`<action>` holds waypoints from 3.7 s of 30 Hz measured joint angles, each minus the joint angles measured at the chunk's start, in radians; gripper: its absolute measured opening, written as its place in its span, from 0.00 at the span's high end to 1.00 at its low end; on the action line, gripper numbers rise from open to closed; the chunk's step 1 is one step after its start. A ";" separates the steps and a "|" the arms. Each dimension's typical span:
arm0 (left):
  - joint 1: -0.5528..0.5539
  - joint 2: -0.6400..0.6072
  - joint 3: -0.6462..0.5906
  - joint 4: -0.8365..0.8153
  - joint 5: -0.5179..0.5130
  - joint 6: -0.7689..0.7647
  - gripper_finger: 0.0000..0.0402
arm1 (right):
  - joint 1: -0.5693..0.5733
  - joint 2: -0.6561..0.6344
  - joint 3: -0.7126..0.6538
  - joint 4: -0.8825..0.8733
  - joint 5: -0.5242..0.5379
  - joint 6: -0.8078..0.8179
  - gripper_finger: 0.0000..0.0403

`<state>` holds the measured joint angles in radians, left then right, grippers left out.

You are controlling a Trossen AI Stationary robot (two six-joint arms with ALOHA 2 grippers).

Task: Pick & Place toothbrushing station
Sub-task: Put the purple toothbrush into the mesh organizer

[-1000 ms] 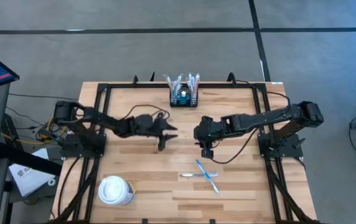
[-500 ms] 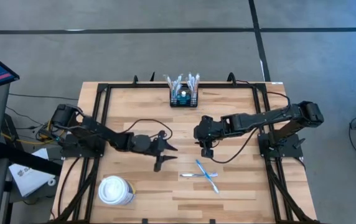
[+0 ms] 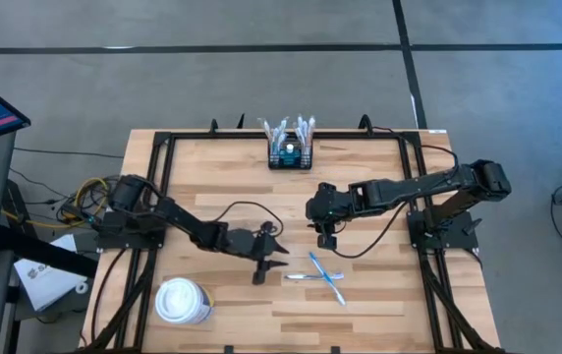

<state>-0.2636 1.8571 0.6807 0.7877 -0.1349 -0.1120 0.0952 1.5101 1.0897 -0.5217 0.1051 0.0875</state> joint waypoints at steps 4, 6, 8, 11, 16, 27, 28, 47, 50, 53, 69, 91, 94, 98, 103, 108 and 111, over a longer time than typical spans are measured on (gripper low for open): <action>-0.007 0.035 0.028 0.000 0.043 0.000 0.62 | 0.000 0.000 0.000 -0.002 0.000 0.000 0.70; -0.014 0.042 0.032 -0.001 0.053 -0.001 0.62 | 0.000 0.000 0.000 -0.002 0.000 0.000 0.70; -0.025 0.054 0.042 0.000 0.053 -0.001 0.62 | 0.000 0.000 0.000 -0.002 0.000 0.000 0.70; -0.048 0.088 0.061 0.001 0.052 -0.001 0.62 | 0.000 0.000 0.000 -0.002 0.000 0.000 0.70; -0.073 0.163 0.095 -0.002 0.010 0.001 0.62 | 0.000 0.000 0.000 -0.002 0.000 0.000 0.70; -0.073 0.190 0.110 -0.004 -0.061 0.002 0.62 | 0.000 0.000 0.000 -0.002 0.000 0.000 0.70; -0.073 0.190 0.110 -0.005 -0.061 0.002 0.62 | 0.000 0.000 0.000 -0.002 0.000 0.000 0.70; -0.066 0.244 0.129 -0.005 -0.060 0.002 0.62 | 0.000 0.000 0.000 0.002 0.000 0.000 0.70; -0.066 0.239 0.129 -0.014 -0.058 0.002 0.64 | 0.000 0.000 0.000 0.002 0.000 0.000 0.70; -0.062 0.238 0.129 -0.027 -0.059 0.002 0.71 | 0.000 0.000 0.000 0.002 0.000 0.000 0.70; -0.051 0.171 0.109 -0.089 -0.007 0.023 0.97 | 0.000 0.000 0.000 -0.003 0.000 0.000 0.70; -0.051 -0.217 -0.069 -0.070 -0.088 0.081 0.97 | 0.000 0.000 0.000 -0.007 0.000 -0.008 0.70; -0.051 -0.259 -0.086 -0.064 -0.103 0.084 0.97 | 0.000 0.000 0.000 -0.005 0.000 -0.008 0.70; -0.051 -0.333 -0.119 -0.062 -0.105 0.100 0.97 | 0.000 0.000 0.000 0.007 0.000 -0.012 0.70; -0.051 -0.454 -0.174 -0.062 -0.127 0.116 0.97 | 0.000 0.000 0.000 0.034 0.000 -0.019 0.70; -0.051 -0.587 -0.239 -0.045 -0.156 0.137 0.97 | 0.000 0.000 0.000 0.118 0.000 -0.058 0.70; -0.051 -0.676 -0.285 -0.035 -0.187 0.142 0.97 | 0.000 0.000 0.000 0.191 0.000 -0.096 0.70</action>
<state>-0.3141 1.1806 0.3953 0.7525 -0.3223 0.0296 0.0952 1.5101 1.0897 -0.3304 0.1055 -0.0080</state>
